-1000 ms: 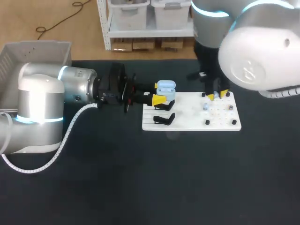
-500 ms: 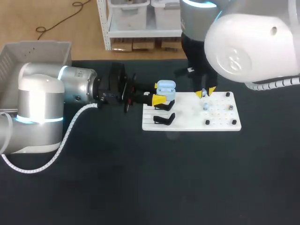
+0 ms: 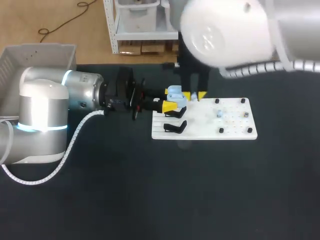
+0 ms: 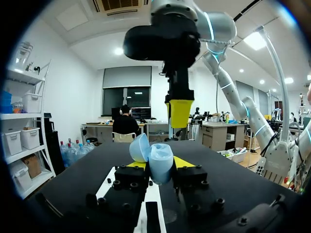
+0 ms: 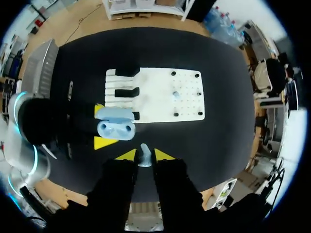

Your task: Pick up each earbud case from the left stands, insert the matching earbuds, close the lid, and place the case in the box.

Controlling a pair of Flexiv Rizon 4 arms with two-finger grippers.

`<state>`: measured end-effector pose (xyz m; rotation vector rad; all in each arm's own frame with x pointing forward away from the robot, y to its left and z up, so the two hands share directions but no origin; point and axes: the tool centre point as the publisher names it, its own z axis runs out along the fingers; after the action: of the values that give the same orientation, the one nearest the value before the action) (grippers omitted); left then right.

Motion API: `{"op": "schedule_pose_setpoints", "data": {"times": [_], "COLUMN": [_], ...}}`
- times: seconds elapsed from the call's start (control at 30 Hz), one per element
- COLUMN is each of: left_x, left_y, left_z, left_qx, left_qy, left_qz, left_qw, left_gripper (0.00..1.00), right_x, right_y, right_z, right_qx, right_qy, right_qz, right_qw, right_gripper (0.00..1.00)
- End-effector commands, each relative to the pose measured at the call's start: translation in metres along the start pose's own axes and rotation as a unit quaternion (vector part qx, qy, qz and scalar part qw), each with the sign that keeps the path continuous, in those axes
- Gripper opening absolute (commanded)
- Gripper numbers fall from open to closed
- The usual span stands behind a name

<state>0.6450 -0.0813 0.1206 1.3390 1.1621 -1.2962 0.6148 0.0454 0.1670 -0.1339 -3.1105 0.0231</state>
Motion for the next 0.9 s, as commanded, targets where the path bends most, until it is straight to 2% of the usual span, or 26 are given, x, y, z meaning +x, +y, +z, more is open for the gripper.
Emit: {"op": "schedule_pose_setpoints", "data": {"times": [0.03, 0.9], "left_x": [0.0, 0.012], "left_y": [-0.001, 0.001], "left_z": [0.0, 0.008], "left_qx": [-0.002, -0.007], "left_qy": [0.0, -0.002], "left_qz": [0.001, 0.032], "left_qw": [1.0, 0.999], "left_gripper": [0.0, 0.0], "right_x": [-0.009, -0.003], "right_y": [-0.001, 0.004], "right_z": [-0.006, -0.007], "right_qx": [-0.021, -0.011], "right_qy": [0.038, 0.039], "right_qz": [0.021, 0.039], "right_qw": [0.999, 0.998], "right_gripper": [0.0, 0.0]}}
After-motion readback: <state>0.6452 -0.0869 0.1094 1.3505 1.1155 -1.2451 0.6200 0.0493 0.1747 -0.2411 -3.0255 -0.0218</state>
